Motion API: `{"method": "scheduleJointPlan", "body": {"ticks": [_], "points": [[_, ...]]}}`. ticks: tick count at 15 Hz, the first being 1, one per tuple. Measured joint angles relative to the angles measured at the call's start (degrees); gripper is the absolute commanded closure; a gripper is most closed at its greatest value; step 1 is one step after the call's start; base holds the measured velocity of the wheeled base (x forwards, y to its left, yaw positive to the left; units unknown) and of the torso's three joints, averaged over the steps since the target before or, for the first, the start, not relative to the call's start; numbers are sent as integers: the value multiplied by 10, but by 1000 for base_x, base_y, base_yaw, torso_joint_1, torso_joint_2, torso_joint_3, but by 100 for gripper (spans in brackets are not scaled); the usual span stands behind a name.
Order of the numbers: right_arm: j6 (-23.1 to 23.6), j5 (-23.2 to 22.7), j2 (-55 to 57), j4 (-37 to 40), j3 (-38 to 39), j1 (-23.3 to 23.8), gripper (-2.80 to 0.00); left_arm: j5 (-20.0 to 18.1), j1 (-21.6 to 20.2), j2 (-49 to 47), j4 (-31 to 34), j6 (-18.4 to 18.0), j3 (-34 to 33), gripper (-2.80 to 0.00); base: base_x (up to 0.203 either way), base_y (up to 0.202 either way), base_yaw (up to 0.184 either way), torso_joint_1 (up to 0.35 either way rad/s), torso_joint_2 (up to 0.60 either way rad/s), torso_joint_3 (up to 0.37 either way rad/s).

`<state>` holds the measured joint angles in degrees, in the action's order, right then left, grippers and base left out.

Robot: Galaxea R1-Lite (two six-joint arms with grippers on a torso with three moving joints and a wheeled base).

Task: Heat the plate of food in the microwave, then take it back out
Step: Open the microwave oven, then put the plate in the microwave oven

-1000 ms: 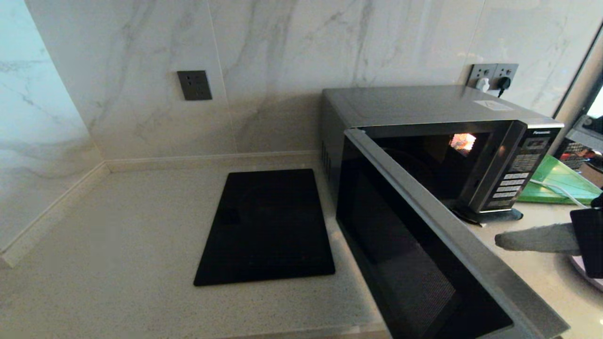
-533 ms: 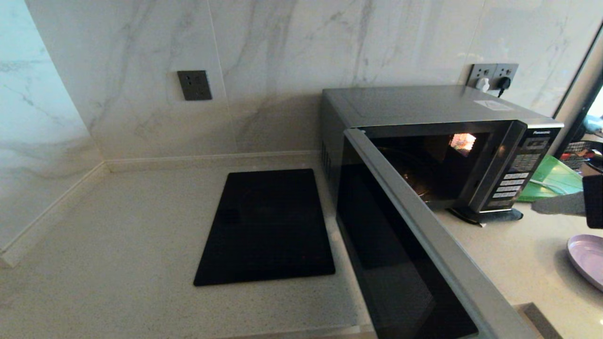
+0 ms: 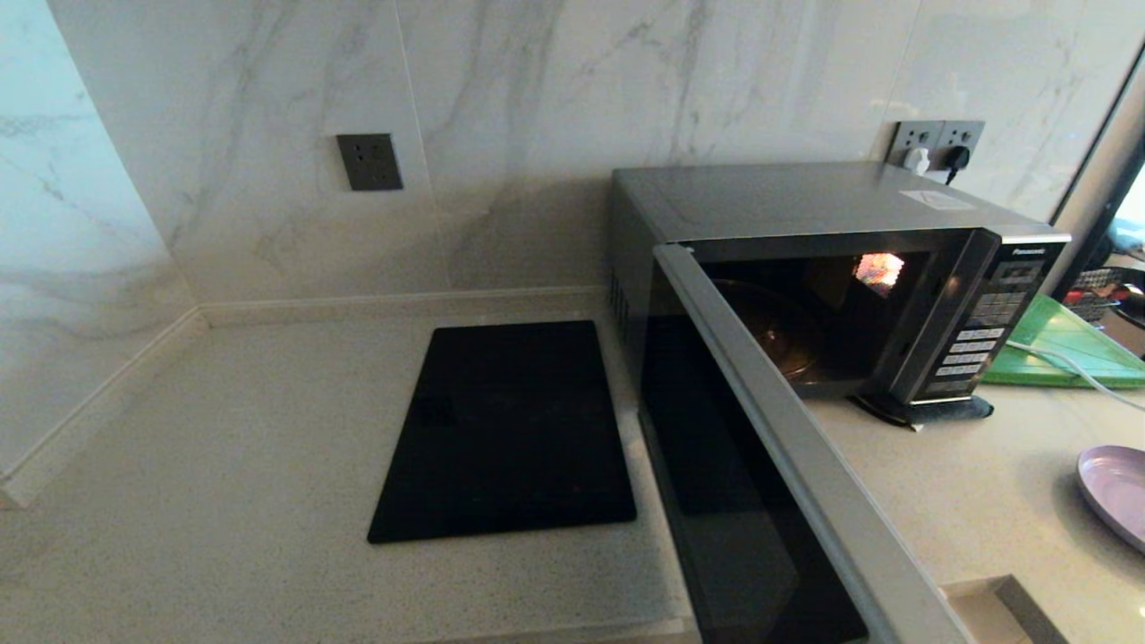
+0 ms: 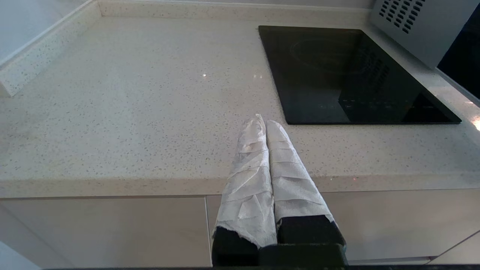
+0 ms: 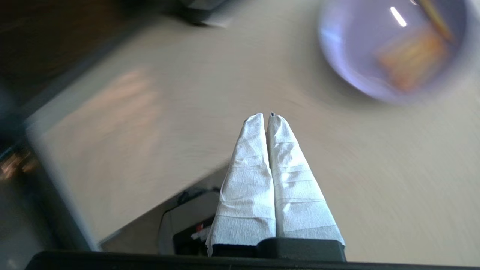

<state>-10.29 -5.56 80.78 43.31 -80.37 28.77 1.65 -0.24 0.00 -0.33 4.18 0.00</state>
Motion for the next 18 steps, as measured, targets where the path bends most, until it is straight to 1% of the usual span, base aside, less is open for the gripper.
{"method": "scheduleJointPlan", "body": {"ticks": [1, 2, 4, 7, 10, 11, 16, 18], "points": [[-4, 0, 17, 15, -13, 30, -280, 0, 0, 0, 0, 0, 0, 0, 0, 0, 0, 0, 0, 0], [-13, -1, 34, 22, -26, 53, -280, 0, 0, 0, 0, 0, 0, 0, 0, 0, 0, 0, 0, 0], [-50, -2, 68, 25, -52, 80, -280, 0, 0, 0, 0, 0, 0, 0, 0, 0, 0, 0, 0, 0], [-104, -1, 111, 26, -78, 93, -280, 0, 0, 0, 0, 0, 0, 0, 0, 0, 0, 0, 0, 0], [-175, 6, 160, 25, -104, 95, -280, 0, 0, 0, 0, 0, 0, 0, 0, 0, 0, 0, 0, 0], [-201, 13, 180, 23, -114, 95, -280, 0, 0, 0, 0, 0, 0, 0, 0, 0, 0, 0, 0, 0], [-335, 85, 287, 8, -157, 95, -280, 0, 0, 0, 0, 0, 0, 0, 0, 0, 0, 0, 0, 0], [-378, 107, 325, 11, -169, 95, -280, 0, 0, 0, 0, 0, 0, 0, 0, 0, 0, 0, 0, 0]]}}
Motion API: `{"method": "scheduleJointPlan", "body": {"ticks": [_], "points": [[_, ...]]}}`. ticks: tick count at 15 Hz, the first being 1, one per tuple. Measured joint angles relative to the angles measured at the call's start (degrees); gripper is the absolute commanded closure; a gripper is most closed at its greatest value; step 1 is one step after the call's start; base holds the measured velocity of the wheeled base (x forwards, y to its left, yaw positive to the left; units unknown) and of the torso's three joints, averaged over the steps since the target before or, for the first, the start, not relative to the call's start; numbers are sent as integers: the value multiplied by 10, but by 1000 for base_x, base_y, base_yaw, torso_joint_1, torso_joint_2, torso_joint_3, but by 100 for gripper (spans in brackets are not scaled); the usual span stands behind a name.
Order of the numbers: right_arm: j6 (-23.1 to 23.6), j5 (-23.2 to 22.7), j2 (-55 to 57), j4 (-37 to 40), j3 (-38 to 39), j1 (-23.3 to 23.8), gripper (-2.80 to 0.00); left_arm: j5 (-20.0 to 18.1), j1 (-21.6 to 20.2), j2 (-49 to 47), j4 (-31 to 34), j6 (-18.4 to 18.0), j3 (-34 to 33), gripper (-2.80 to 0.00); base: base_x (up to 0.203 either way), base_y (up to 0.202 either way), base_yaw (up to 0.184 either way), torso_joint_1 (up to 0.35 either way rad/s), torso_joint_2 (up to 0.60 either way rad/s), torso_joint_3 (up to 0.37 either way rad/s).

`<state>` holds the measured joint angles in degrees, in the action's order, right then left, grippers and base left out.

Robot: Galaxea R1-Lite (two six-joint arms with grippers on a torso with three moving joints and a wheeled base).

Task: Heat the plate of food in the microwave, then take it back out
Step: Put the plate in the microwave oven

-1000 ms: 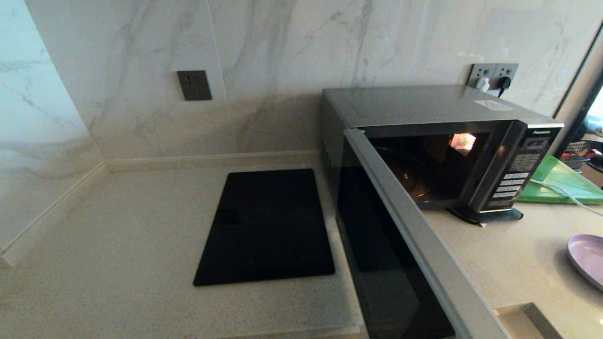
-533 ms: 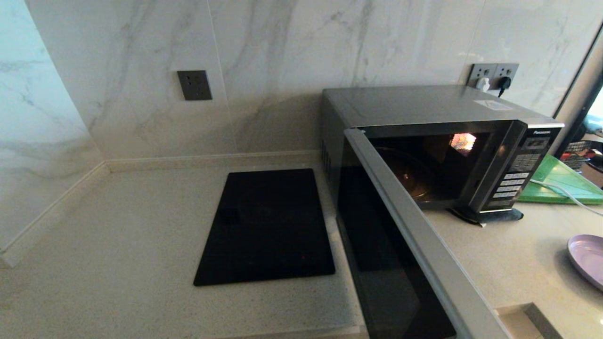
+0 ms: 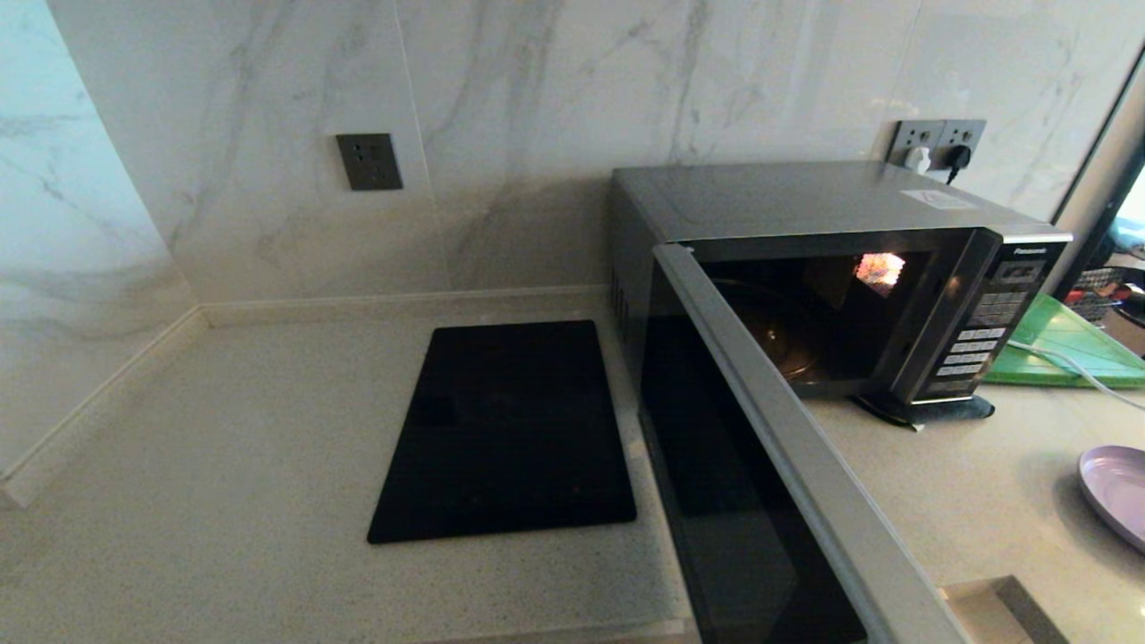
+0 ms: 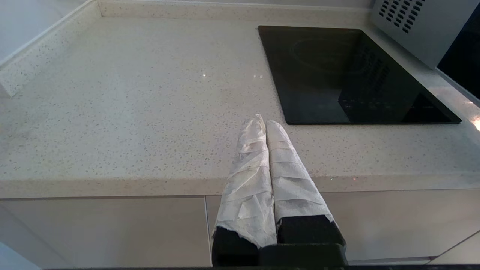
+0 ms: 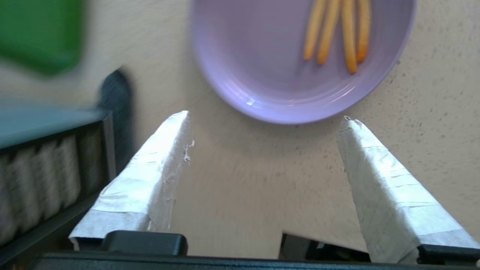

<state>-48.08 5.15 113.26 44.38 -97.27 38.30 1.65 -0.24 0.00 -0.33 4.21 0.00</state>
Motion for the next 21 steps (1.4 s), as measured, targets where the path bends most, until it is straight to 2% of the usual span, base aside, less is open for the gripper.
{"method": "scheduleJointPlan", "body": {"ticks": [7, 15, 21], "points": [[-88, 2, 56, 34, 18, 23, -280, 0, 0, 0, 0, 0, 0, 0, 0, 0, 0, 0, 0, 0], [-79, -1, 59, 39, 83, 89, -280, 0, 0, 0, 0, 0, 0, 0, 0, 0, 0, 0, 0, 0], [-67, -1, 89, 38, 85, 101, -280, 0, 0, 0, 0, 0, 0, 0, 0, 0, 0, 0, 0, 0]]}}
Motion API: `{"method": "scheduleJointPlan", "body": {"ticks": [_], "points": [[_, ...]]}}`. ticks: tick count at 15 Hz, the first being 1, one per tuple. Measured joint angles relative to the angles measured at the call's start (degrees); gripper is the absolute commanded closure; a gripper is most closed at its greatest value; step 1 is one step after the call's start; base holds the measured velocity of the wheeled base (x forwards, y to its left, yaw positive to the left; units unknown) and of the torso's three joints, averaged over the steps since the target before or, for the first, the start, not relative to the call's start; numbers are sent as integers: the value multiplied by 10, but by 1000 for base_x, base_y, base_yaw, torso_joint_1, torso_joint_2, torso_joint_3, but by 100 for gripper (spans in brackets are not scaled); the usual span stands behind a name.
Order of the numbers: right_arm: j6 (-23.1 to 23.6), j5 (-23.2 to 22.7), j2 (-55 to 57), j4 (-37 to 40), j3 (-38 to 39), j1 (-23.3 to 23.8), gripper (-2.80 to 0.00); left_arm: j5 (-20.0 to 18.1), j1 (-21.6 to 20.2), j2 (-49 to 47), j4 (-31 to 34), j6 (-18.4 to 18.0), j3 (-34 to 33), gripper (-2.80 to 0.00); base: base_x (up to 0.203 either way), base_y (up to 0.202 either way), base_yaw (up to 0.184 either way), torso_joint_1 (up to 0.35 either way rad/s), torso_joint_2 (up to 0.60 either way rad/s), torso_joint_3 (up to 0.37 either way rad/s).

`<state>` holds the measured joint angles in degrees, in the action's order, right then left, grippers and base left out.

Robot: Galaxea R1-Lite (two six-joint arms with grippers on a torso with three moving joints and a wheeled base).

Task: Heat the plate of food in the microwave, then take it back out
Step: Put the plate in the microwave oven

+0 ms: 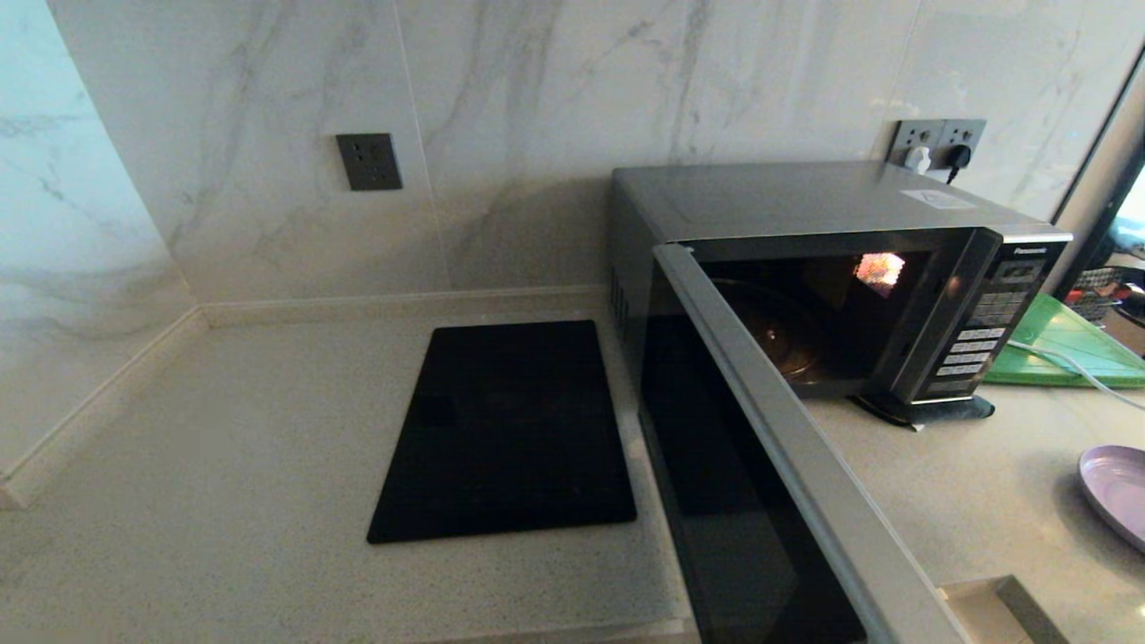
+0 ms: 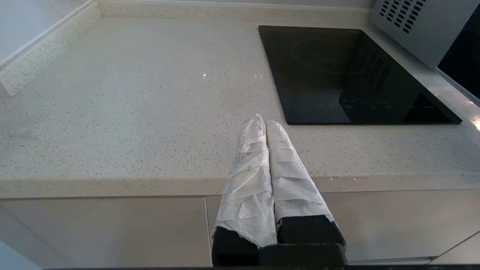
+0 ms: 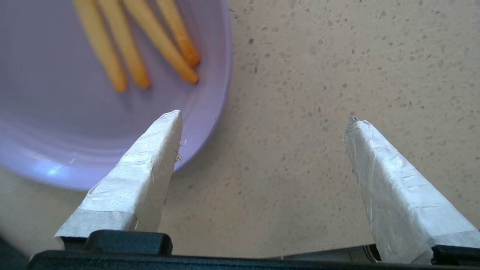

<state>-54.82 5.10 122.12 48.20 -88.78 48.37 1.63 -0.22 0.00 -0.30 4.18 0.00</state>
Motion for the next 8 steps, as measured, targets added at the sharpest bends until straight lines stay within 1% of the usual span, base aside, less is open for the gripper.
{"method": "scheduleJointPlan", "body": {"ticks": [8], "points": [[0, 0, 49, -4, -38, 2, -280, 0, 0, 0, 0, 0, 0, 0, 0, 0, 0, 0, 0, 0]]}}
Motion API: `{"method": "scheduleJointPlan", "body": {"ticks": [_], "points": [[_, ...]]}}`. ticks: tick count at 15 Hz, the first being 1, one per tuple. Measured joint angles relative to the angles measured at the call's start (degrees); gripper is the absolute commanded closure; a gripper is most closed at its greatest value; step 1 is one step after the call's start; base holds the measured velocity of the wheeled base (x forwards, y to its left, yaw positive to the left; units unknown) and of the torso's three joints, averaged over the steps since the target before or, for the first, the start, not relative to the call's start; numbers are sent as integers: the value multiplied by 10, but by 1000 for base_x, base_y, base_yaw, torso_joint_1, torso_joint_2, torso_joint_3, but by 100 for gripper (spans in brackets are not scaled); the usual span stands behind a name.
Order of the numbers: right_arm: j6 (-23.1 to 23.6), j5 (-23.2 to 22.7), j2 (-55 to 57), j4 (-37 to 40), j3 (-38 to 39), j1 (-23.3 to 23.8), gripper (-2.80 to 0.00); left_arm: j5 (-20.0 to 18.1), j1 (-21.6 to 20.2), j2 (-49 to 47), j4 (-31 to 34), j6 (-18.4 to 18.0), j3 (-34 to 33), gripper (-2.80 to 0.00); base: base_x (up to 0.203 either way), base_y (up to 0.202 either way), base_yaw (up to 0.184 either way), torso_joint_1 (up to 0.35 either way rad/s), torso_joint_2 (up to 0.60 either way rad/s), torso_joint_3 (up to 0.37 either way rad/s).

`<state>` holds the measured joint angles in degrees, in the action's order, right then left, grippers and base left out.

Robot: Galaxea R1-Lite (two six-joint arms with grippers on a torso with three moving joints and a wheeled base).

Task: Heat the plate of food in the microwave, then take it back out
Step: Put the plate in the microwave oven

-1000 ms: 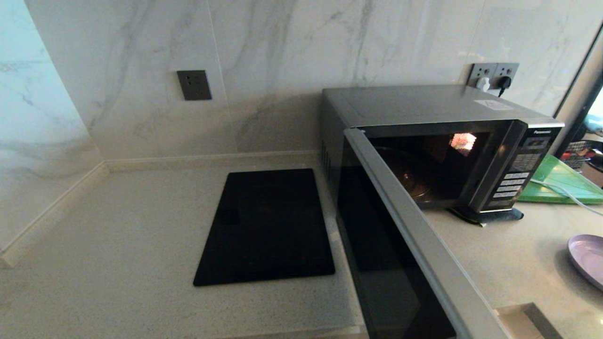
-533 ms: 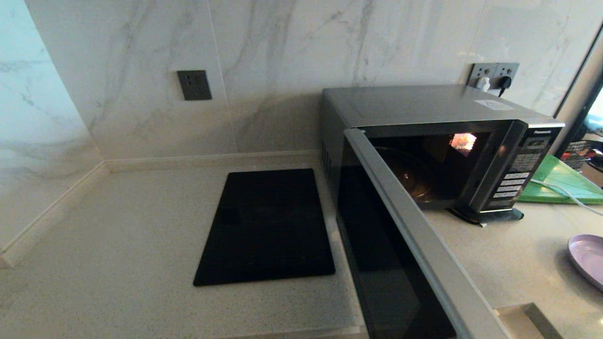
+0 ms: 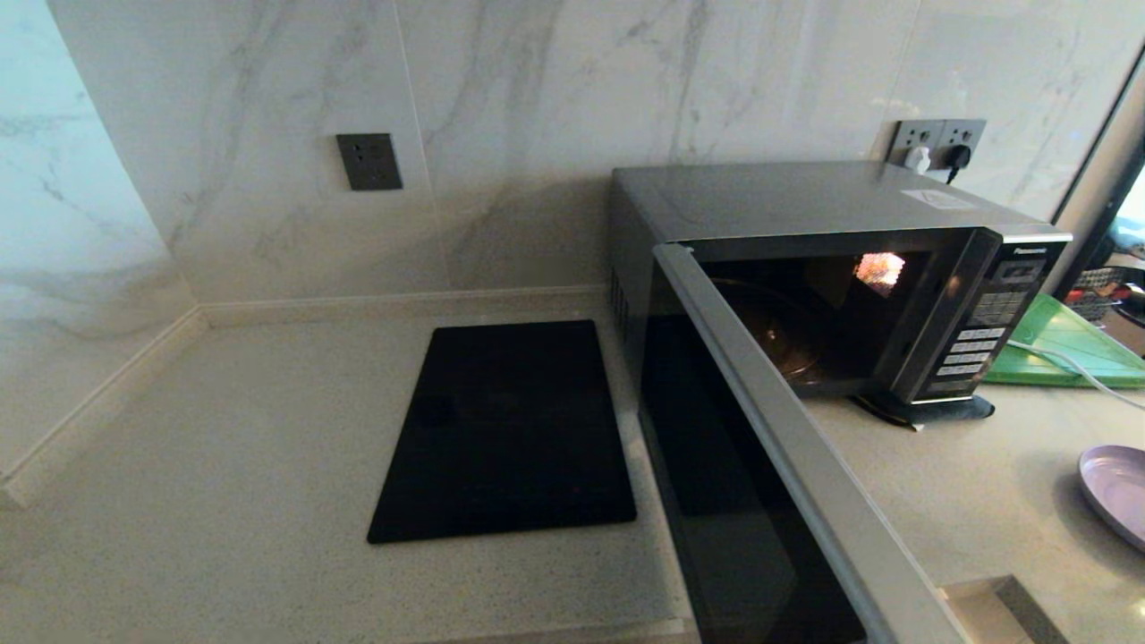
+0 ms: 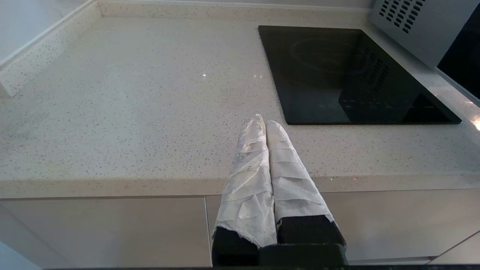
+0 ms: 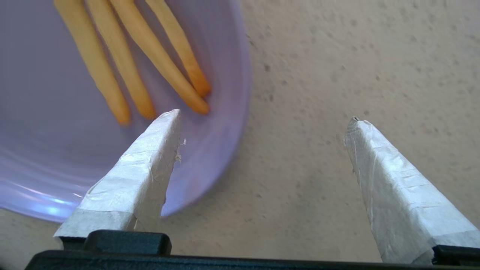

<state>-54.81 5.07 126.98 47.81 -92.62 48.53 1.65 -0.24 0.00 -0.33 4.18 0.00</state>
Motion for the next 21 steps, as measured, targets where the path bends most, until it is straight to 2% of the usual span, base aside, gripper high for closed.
{"method": "scheduleJointPlan", "body": {"ticks": [7, 8, 21], "points": [[0, 0, 30, 0, -32, 0, -280, 0, 0, 0, 0, 0, 0, 0, 0, 0, 0, 0, 0, 0], [0, 0, 33, 0, -34, 0, 0, 0, 0, 0, 0, 0, 0, 0, 0, 0, 0, 0, 0, 0], [15, -5, 47, -1, -41, -1, 0, 0, 0, 0, 0, 0, 0, 0, 0, 0, 0, 0, 0, 0]]}}
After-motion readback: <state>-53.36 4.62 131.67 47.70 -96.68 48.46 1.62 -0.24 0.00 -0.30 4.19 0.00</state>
